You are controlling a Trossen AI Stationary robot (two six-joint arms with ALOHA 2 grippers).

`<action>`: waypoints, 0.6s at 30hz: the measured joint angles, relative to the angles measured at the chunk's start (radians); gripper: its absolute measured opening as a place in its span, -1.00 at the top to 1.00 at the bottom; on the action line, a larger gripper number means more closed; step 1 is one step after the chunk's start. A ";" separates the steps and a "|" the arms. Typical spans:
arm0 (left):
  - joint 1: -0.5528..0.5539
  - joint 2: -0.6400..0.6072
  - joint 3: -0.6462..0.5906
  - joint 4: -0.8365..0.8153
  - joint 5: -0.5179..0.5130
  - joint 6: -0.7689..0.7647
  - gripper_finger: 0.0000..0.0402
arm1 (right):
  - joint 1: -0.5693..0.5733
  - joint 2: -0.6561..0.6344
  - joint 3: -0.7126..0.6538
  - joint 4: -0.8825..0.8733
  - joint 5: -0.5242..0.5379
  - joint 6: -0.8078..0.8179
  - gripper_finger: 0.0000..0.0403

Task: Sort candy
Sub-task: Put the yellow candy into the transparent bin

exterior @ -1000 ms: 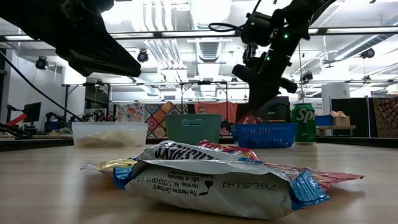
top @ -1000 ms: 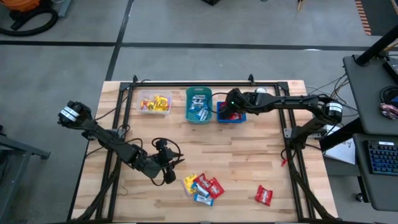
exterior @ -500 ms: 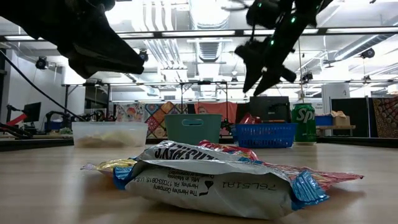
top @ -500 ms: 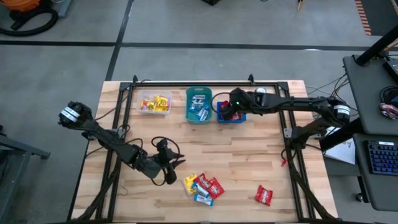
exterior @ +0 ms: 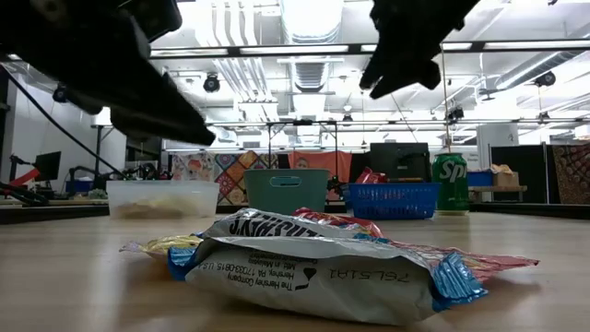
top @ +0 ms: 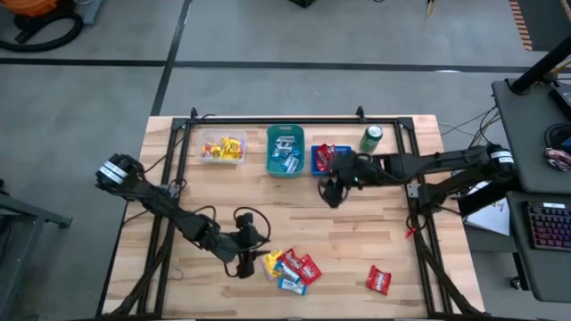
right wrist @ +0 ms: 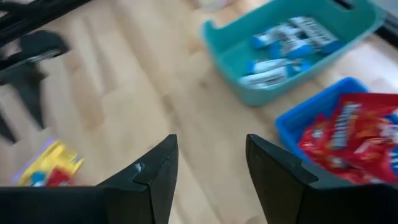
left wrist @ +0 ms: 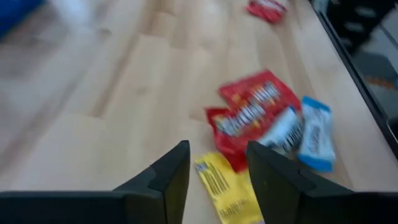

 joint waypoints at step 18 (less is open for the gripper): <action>-0.002 0.195 0.009 0.094 0.095 0.002 0.19 | 0.259 0.019 -0.003 0.002 0.009 0.019 0.11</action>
